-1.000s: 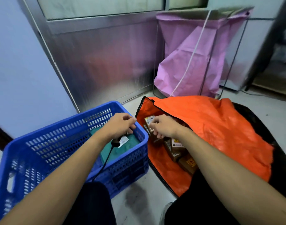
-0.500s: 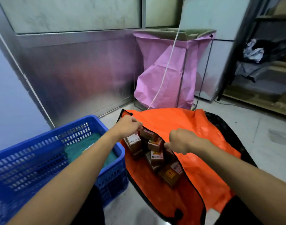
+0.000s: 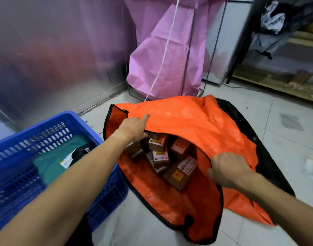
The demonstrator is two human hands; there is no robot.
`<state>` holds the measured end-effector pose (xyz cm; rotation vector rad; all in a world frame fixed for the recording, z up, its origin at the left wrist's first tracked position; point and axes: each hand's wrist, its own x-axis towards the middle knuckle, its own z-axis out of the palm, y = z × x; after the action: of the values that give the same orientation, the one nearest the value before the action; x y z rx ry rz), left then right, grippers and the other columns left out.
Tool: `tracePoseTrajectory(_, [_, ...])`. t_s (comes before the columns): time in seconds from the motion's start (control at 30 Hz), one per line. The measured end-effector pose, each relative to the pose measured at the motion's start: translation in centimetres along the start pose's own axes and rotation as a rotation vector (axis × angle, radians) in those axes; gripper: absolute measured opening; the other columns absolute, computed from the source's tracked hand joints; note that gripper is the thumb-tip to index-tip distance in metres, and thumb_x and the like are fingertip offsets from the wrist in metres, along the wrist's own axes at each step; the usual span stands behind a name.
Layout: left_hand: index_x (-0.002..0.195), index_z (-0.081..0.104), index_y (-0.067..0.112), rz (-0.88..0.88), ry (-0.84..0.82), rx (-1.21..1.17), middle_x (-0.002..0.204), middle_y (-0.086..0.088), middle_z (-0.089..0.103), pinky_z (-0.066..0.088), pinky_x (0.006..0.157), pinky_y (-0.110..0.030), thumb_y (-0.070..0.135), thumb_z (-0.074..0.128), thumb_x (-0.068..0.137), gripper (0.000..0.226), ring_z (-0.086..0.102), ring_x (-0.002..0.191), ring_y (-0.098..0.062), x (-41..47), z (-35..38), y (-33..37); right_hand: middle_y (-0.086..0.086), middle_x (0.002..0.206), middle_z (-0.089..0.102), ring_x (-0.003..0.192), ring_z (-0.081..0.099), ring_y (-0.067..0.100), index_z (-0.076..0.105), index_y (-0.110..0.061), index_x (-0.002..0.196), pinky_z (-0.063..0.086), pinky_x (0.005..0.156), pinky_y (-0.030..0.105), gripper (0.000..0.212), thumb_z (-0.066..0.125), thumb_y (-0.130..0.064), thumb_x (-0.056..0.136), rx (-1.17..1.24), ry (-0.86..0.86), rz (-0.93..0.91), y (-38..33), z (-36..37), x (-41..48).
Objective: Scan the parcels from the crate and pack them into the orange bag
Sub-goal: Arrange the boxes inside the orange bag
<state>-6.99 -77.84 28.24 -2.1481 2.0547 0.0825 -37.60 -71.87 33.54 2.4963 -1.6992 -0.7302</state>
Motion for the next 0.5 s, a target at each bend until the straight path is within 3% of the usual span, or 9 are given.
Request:
tracePoseTrajectory(0.13, [0.163,0.015,0.011,0.015,0.052,0.074,0.128,-0.022,0.067,0.05,0.088,-0.045,0.042,0.061,0.1,0.084,0.065,0.116,-0.043,2.1,1.2,1.0,0.016,0.127,0.066,0.119,0.063,0.035,0.067,-0.016,0.119,0.05,0.09,0.038,0.048,0.05,-0.054,0.096,0.105,0.115,0.15,3.5,-2.6,0.8])
tracePoseTrajectory(0.2, [0.158,0.028,0.01,0.017,0.114,0.077,0.122,-0.022,0.069,0.051,0.083,-0.045,0.034,0.057,0.102,0.068,0.067,0.11,-0.044,3.3,1.2,1.2,0.019,0.113,0.069,0.106,0.066,0.038,0.071,-0.017,0.104,0.051,0.081,0.038,0.042,0.053,-0.054,0.093,0.144,0.226,0.227,5.8,-3.3,0.8])
tracePoseTrajectory(0.27, [0.138,0.05,0.01,0.001,0.182,0.067,0.115,-0.021,0.071,0.052,0.08,-0.046,0.022,0.055,0.1,0.041,0.067,0.104,-0.043,4.1,0.6,1.2,0.022,0.098,0.07,0.094,0.067,0.04,0.071,-0.017,0.088,0.051,0.072,0.037,0.035,0.057,-0.049,0.091,0.181,0.34,0.308,8.2,-4.0,0.5])
tracePoseTrajectory(0.37, [0.119,0.065,0.01,-0.093,0.245,0.013,0.111,-0.021,0.072,0.053,0.08,-0.045,0.019,0.059,0.095,0.027,0.068,0.103,-0.043,4.6,-0.6,0.6,0.019,0.068,0.06,0.069,0.063,0.04,0.052,-0.018,0.062,0.055,0.065,0.041,0.04,0.053,-0.05,0.086,0.176,0.534,0.417,12.7,-3.9,0.3])
tracePoseTrajectory(0.5, [0.101,0.074,0.005,-0.18,0.387,-0.169,0.102,-0.027,0.072,0.054,0.078,-0.048,0.017,0.056,0.09,0.024,0.068,0.096,-0.048,5.2,-1.6,-0.6,0.013,0.051,0.046,0.049,0.052,0.035,0.038,-0.016,0.058,0.056,0.057,0.051,0.041,0.036,-0.052,0.078,0.071,0.629,0.39,18.9,-2.8,1.4])
